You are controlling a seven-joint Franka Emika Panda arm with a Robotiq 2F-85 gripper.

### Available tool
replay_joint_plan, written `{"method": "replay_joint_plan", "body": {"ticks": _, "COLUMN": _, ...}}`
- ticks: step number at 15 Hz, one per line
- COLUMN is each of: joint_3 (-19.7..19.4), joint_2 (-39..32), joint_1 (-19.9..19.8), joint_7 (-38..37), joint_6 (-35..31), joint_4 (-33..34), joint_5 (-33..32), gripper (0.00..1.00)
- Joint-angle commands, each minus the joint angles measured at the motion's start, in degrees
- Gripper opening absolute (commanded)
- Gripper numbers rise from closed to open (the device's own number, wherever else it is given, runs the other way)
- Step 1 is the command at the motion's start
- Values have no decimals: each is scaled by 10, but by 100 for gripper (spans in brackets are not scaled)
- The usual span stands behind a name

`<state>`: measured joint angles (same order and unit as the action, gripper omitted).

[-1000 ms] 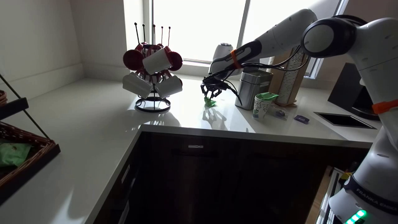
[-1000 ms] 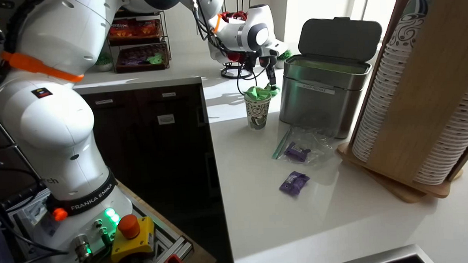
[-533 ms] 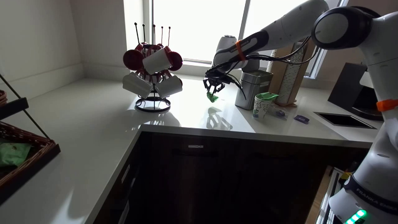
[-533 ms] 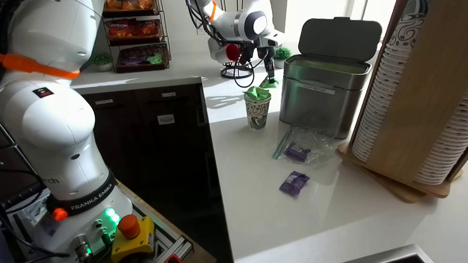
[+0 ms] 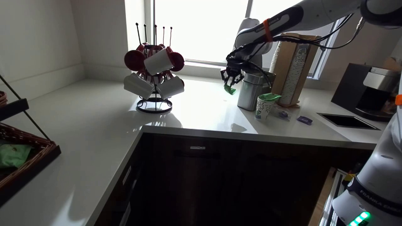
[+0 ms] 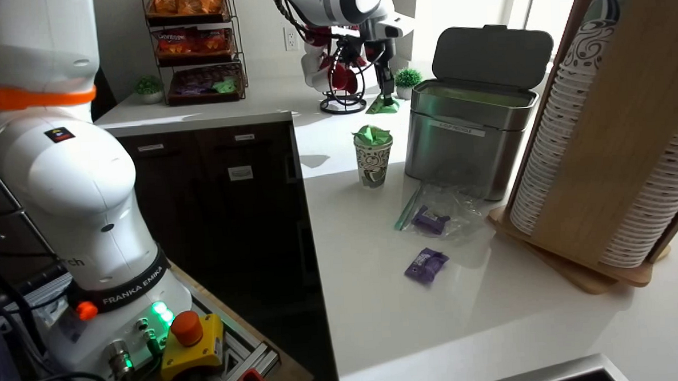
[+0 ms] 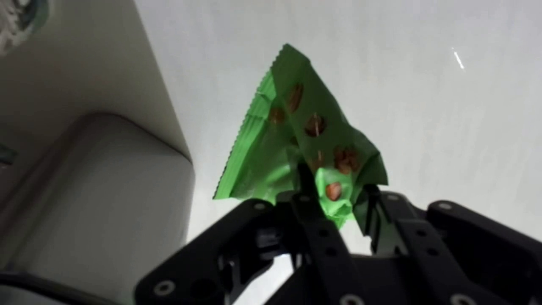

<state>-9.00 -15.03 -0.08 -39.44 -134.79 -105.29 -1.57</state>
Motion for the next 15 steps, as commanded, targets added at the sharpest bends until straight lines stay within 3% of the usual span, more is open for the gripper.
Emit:
{"method": "replay_joint_plan", "body": {"ticks": 1, "joint_3": -3, "joint_2": 97, "joint_1": -7, "joint_7": 18, "joint_6": 33, "joint_4": -80, "joint_5": -25, "gripper": 6}}
{"method": "replay_joint_plan", "body": {"ticks": 9, "joint_3": 14, "joint_2": 188, "joint_1": -33, "joint_7": 89, "joint_6": 140, "joint_4": -135, "joint_5": -99, "gripper": 6}}
{"method": "replay_joint_plan", "body": {"ticks": 15, "joint_3": 20, "joint_2": 212, "joint_1": -50, "joint_7": 124, "joint_6": 157, "joint_4": -176, "joint_5": -142, "gripper": 6}}
